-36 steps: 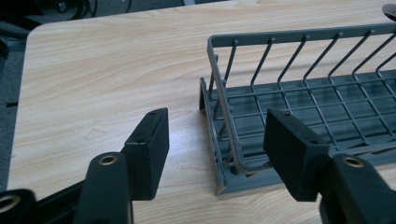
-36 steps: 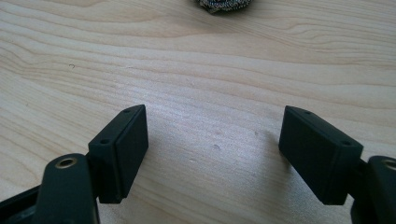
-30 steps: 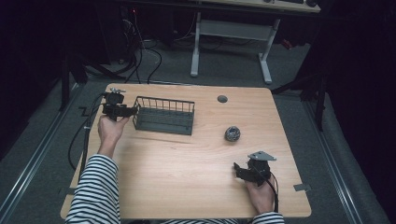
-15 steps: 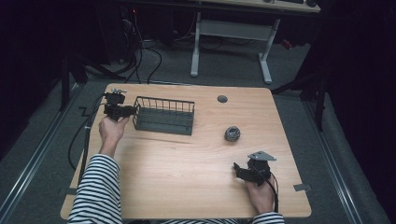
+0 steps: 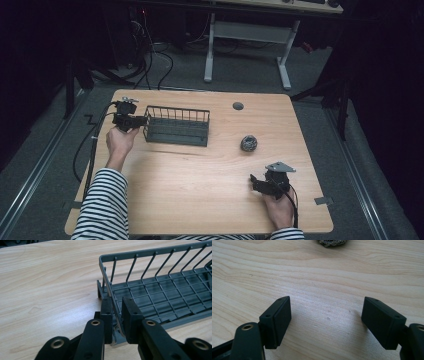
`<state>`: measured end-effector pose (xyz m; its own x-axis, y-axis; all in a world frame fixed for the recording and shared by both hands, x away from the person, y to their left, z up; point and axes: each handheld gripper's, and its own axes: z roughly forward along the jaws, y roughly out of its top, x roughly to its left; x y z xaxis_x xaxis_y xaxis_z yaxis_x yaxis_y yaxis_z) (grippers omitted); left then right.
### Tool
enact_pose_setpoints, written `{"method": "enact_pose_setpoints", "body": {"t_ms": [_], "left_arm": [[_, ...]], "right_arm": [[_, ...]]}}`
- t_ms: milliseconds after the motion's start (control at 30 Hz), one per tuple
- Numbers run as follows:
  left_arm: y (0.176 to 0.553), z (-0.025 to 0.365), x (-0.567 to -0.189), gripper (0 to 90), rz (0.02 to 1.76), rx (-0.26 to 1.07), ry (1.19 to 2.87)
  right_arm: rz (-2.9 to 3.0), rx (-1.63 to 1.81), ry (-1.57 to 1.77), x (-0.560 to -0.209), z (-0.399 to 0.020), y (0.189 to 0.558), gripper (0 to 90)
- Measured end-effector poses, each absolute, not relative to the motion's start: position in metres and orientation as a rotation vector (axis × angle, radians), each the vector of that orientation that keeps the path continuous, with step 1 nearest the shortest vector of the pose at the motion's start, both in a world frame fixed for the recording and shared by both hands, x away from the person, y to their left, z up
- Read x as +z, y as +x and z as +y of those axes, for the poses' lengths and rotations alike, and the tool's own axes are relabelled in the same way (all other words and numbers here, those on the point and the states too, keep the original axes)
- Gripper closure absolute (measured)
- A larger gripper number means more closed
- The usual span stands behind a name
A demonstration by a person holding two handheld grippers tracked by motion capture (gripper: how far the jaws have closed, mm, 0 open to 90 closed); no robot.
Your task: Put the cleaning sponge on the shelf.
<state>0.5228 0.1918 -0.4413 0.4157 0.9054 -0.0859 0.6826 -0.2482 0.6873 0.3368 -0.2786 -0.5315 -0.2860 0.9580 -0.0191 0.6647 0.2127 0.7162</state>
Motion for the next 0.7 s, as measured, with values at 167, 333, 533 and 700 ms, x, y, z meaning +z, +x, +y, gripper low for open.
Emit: {"method": "enact_pose_setpoints", "body": {"t_ms": [167,333,533,700], "left_arm": [[0.513,0.186,-0.443,79.8,1.318,0.415,2.005],[0.501,0.181,-0.443,79.8,1.289,0.407,2.014],[0.490,0.177,-0.443,79.7,1.265,0.401,2.022],[0.479,0.172,-0.444,79.6,1.247,0.378,2.008]], "right_arm": [[2.030,0.839,1.498,-0.531,-0.279,0.337,24.0],[2.034,0.841,1.493,-0.532,-0.279,0.337,24.0],[2.035,0.842,1.492,-0.531,-0.278,0.337,23.9],[2.035,0.841,1.492,-0.531,-0.278,0.337,23.9]]}}
